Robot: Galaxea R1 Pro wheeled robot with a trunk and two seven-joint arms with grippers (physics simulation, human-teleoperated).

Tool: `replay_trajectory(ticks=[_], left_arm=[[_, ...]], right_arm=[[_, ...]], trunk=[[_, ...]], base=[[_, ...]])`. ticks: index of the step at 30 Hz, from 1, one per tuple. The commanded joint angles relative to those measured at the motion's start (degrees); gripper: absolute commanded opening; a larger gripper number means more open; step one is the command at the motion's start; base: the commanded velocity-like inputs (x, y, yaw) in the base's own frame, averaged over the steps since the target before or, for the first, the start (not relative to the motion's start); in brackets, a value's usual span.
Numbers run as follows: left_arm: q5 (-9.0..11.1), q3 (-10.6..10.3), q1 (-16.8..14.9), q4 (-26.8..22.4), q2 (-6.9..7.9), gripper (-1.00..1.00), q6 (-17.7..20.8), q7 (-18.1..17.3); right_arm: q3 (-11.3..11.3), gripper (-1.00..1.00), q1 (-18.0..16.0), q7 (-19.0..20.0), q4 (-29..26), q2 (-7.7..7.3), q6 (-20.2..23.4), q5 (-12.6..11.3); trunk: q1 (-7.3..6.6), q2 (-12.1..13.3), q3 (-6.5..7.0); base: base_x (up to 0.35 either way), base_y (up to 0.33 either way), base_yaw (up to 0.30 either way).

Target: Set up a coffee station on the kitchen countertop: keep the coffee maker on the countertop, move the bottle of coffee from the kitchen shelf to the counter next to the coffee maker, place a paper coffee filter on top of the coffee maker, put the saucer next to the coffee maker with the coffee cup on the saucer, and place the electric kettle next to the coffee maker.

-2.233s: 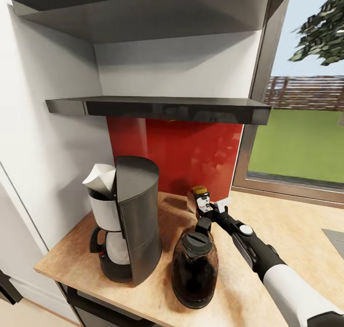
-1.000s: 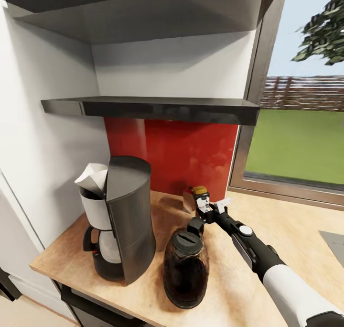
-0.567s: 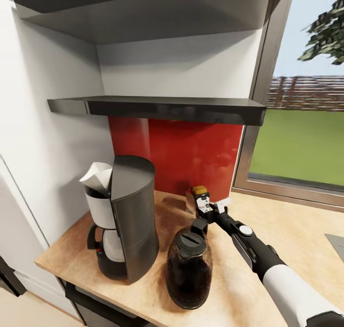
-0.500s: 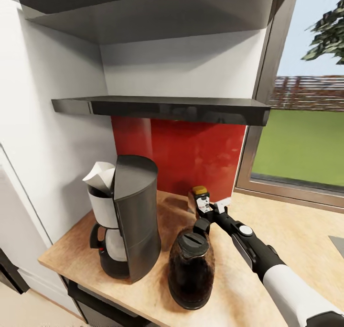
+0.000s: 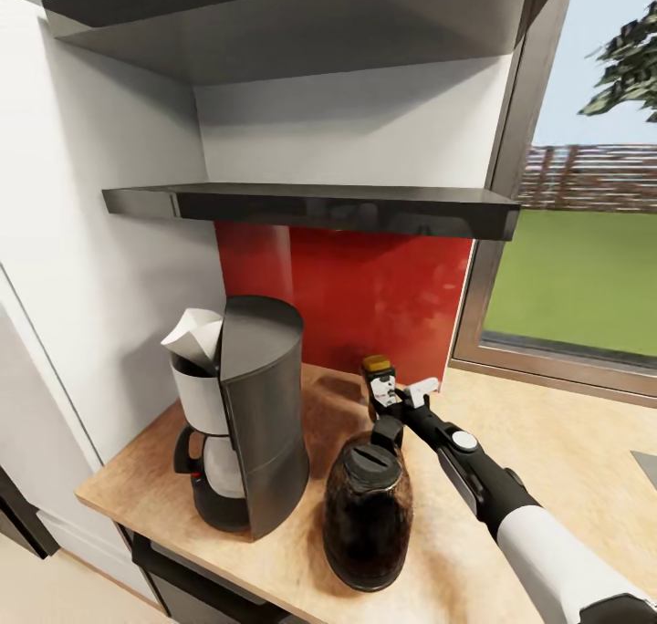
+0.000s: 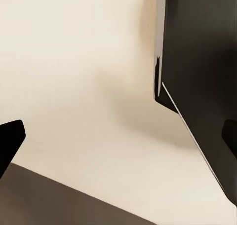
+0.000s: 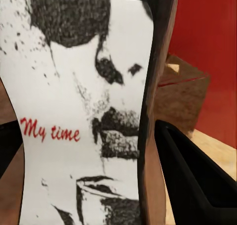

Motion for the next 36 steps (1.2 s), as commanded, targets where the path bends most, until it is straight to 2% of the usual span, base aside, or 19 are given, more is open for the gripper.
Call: replay_trajectory(ticks=[1,13,21,28,36], left_arm=[[0.47,-0.49,-0.03,0.07,-0.02,1.0,-0.27,0.09],[0.5,-0.49,-0.03,0.07,-0.1,1.0,-0.27,0.1],[0.45,-0.49,-0.03,-0.01,-0.11,1.0,-0.27,0.1],[0.42,-0.49,-0.03,-0.01,-0.13,1.0,-0.27,-0.06],[0.44,-0.48,-0.03,-0.01,-0.42,1.0,-0.27,-0.06]], right_arm=[[0.25,-1.0,-0.07,0.03,0.02,0.26,0.2,-0.7],[0.27,-1.0,-0.07,0.03,-0.01,0.53,0.73,-0.62],[0.33,-1.0,-0.07,0.32,0.2,0.14,0.72,-0.47],[0.33,-1.0,-0.07,5.97,0.28,-1.07,0.59,-0.41],[0.33,-1.0,-0.07,6.45,0.32,-1.21,0.54,-0.43]], trunk=[[0.04,-0.12,-0.11],[0.04,-0.12,-0.11],[0.04,-0.12,-0.11],[0.04,-0.12,-0.11],[0.04,-0.12,-0.11]], base=[[0.0,0.0,0.0],[0.03,-0.008,0.0],[0.0,0.0,0.0],[0.0,0.0,0.0],[0.001,0.0,0.0]])
